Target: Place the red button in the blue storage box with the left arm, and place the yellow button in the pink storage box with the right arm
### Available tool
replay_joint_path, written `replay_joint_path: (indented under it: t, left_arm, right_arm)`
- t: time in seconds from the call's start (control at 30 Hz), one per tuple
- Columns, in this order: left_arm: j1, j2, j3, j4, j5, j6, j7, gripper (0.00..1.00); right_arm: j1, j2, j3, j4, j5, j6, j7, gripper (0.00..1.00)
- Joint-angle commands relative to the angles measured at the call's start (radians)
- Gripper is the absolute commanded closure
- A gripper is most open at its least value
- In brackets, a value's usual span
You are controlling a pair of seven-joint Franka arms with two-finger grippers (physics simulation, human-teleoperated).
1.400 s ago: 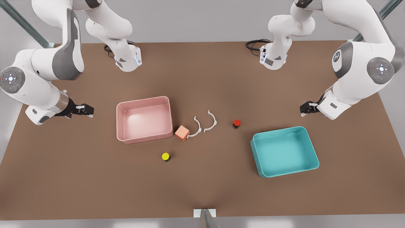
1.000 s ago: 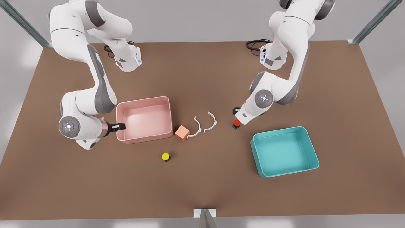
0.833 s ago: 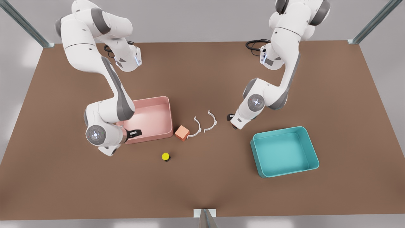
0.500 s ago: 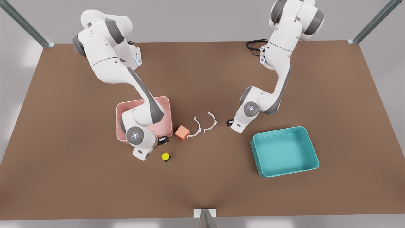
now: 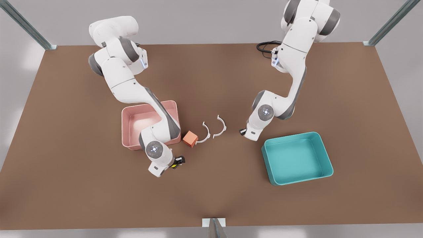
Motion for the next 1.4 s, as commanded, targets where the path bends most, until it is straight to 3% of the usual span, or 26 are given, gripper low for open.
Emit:
replay_joint_path:
  t: [0.0,0.17,0.27,0.33,0.37,0.4,0.47,0.5,0.57,0.67,0.73,0.83,0.87,0.93,1.17,1.2,1.23,1.27,1.3,1.37]
  left_arm:
    - [0.019,-0.047,0.002,0.004,0.000,-0.100,-0.048,0.45]
    - [0.247,-0.169,0.004,0.139,0.000,-0.447,0.274,0.45]
    - [0.393,-0.143,0.005,0.193,0.003,-0.476,0.529,0.45]
    - [0.398,-0.080,0.005,0.217,0.005,-0.464,0.546,0.44]
    - [0.391,-0.054,0.005,0.217,0.003,-0.441,0.544,0.00]
    - [0.385,-0.038,0.004,0.217,0.003,-0.438,0.529,0.00]
    - [0.375,-0.040,0.004,0.217,0.002,-0.439,0.528,0.00]
    - [0.370,-0.052,0.002,0.217,0.003,-0.447,0.515,0.00]
    - [0.361,-0.141,-0.004,0.226,0.101,-0.510,0.518,0.00]
    - [0.341,-0.196,-0.010,0.553,0.138,-0.864,0.691,0.00]
    - [0.388,-0.329,-0.022,0.523,0.138,-0.870,0.705,0.00]
    - [0.422,-0.351,-0.069,0.521,0.142,-0.901,0.707,0.00]
    - [0.421,-0.351,-0.067,0.521,0.140,-0.907,0.705,0.00]
    - [0.421,-0.353,-0.069,0.521,0.140,-0.927,0.704,0.00]
    - [0.401,-0.350,-0.069,0.519,0.140,-0.936,0.701,0.00]
    - [0.401,-0.345,-0.069,0.519,0.140,-0.936,0.701,0.00]
    - [0.401,-0.343,-0.069,0.519,0.140,-0.936,0.701,0.00]
    - [0.401,-0.343,-0.069,0.519,0.140,-0.938,0.699,0.00]
    - [0.401,-0.343,-0.069,0.519,0.140,-0.941,0.692,0.00]
    - [0.401,-0.343,-0.069,0.519,0.140,-0.941,0.692,0.00]
  right_arm:
    - [0.000,0.012,0.000,0.000,-0.002,0.070,0.116,0.00]
    - [0.000,0.038,0.000,-0.003,0.002,0.120,0.120,0.00]
    - [0.000,0.032,0.000,-0.015,0.003,0.087,0.121,0.00]
    - [-0.001,0.032,0.000,-0.017,0.003,0.075,0.121,0.00]
    - [0.000,0.030,0.003,-0.017,0.005,0.032,0.124,0.03]
    - [-0.001,0.029,0.008,-0.017,0.005,0.001,0.130,0.12]
    - [-0.001,0.029,0.009,-0.017,0.008,0.000,0.130,0.65]
    - [0.000,0.029,0.011,-0.017,0.006,0.000,0.149,0.71]
    - [0.000,0.026,0.011,-0.014,0.006,-0.022,0.150,0.72]
    - [0.002,-0.013,0.011,-0.009,0.000,-0.087,0.141,0.72]
    - [-0.003,-0.097,0.011,-0.012,-0.020,-0.172,0.135,0.72]
    - [-0.020,-0.218,0.020,-0.053,-0.015,-0.282,0.090,0.72]
    - [-0.099,-0.269,0.101,-0.121,-0.015,-0.284,0.086,0.72]
    - [-0.173,-0.362,0.173,-0.244,-0.017,-0.284,0.090,0.72]
    - [-0.208,-0.622,0.180,-0.666,-0.011,-0.198,0.101,0.72]
    - [-0.249,-0.634,0.218,-0.707,0.000,-0.199,0.100,0.71]
    - [-0.380,-0.639,0.334,-0.750,0.003,-0.203,0.098,0.71]
    - [-0.460,-0.639,0.408,-0.778,0.003,-0.207,0.100,0.54]
    - [-0.460,-0.637,0.408,-0.781,0.002,-0.215,0.112,0.04]
    - [-0.458,-0.635,0.410,-0.779,0.002,-0.224,0.119,0.00]
